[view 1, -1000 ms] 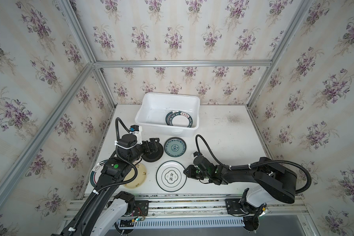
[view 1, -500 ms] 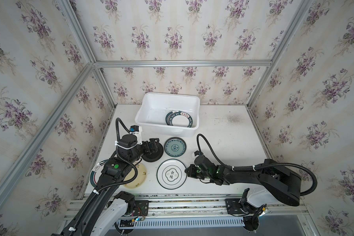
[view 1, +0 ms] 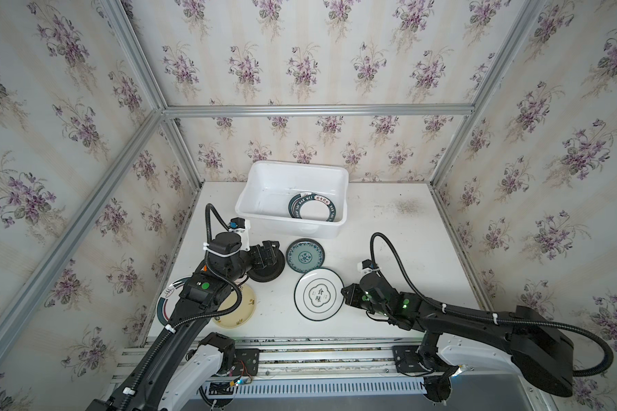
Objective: Place the plates into the plastic bin on the countertop
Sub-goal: Pick up the plate from the bottom-center of the table.
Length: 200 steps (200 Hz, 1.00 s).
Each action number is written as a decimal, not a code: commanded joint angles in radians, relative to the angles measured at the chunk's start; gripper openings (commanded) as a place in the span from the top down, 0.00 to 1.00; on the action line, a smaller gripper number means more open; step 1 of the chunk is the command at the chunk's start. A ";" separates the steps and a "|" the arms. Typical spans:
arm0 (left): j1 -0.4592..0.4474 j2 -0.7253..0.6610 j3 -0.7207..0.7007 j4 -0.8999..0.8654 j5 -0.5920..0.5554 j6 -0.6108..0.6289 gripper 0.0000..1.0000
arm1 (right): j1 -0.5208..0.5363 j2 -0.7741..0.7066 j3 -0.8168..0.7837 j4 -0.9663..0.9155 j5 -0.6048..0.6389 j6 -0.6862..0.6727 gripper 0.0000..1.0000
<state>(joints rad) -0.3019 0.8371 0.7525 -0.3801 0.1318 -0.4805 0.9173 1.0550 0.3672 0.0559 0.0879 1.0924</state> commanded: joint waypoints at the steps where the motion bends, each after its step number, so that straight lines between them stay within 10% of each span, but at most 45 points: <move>1: 0.000 0.014 0.009 0.050 0.025 -0.002 0.00 | -0.028 -0.106 -0.007 -0.053 0.041 0.001 1.00; 84: -0.057 0.098 0.044 0.125 0.077 -0.034 0.00 | -0.196 -0.441 0.014 -0.335 0.027 -0.065 1.00; 200: -0.215 0.223 0.110 0.229 0.048 -0.030 0.01 | -0.316 -0.282 0.090 -0.221 -0.147 -0.089 1.00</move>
<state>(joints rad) -0.4980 1.0359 0.8421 -0.2096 0.1936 -0.5110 0.6285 0.7593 0.4313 -0.2657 0.0101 1.0019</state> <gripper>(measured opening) 0.996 0.078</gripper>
